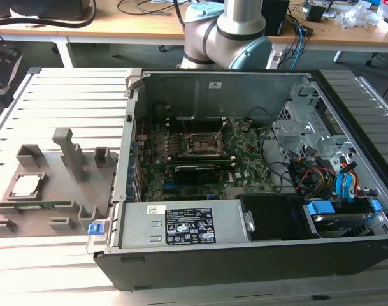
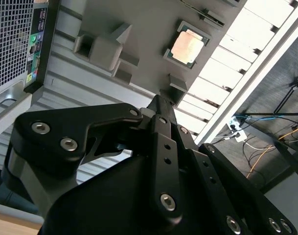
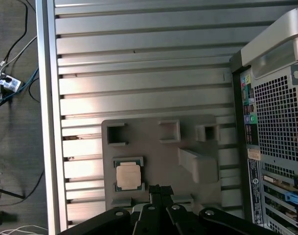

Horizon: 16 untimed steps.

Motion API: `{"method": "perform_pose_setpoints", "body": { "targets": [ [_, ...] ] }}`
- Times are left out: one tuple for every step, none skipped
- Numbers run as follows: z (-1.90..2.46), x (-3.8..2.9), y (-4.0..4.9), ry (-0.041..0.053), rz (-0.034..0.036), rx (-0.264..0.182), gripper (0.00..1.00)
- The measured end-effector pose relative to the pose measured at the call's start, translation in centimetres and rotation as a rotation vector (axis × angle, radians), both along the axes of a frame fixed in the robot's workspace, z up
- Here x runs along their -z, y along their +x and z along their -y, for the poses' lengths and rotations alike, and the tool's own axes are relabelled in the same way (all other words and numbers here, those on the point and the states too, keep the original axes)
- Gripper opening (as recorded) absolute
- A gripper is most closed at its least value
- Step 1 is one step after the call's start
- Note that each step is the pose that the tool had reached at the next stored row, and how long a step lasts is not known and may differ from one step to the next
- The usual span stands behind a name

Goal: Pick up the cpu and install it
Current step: 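Reach for the cpu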

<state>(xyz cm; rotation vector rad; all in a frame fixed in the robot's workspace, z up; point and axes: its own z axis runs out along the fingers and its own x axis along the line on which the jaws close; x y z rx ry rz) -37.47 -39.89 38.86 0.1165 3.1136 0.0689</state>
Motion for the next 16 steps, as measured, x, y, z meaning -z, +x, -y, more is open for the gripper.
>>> {"method": "perform_pose_setpoints", "body": {
  "targets": [
    [0.0, 0.04, -0.09, -0.0001, -0.0001, 0.0, 0.11],
    [0.0, 0.06, -0.13, 0.0, 0.0, 0.0, 0.11],
    [0.0, 0.07, -0.16, 0.0, 0.0, 0.0, 0.11],
    [0.0, 0.1, -0.22, -0.0001, -0.0001, 0.0, 0.11],
    [0.0, 0.12, -0.26, 0.0, 0.0, 0.0, 0.11],
    [0.0, 0.13, -0.29, -0.0001, -0.0001, 0.0, 0.11],
    [0.0, 0.17, -0.39, -0.0001, -0.0001, 0.0, 0.11],
    [0.0, 0.2, -0.44, 0.0, 0.0, 0.0, 0.11],
    [0.0, 0.21, -0.47, 0.0, 0.0, 0.0, 0.11],
    [0.0, 0.22, -0.51, 0.0, -0.0001, 0.0, 0.11],
    [0.0, 0.23, -0.55, -0.0001, 0.0, 0.0, 0.11],
    [0.0, 0.25, -0.59, 0.0, 0.0, 0.0, 0.11],
    [0.0, 0.27, -0.65, 0.0, -0.0001, 0.0, 0.11],
    [0.0, 0.29, -0.7, 0.0, 0.0, 0.0, 0.11],
    [0.0, 0.31, -0.75, 0.0, -0.0001, 0.0, 0.11],
    [0.0, 0.32, -0.78, 0.0, -0.0001, 0.0, 0.11]
  ]
}}
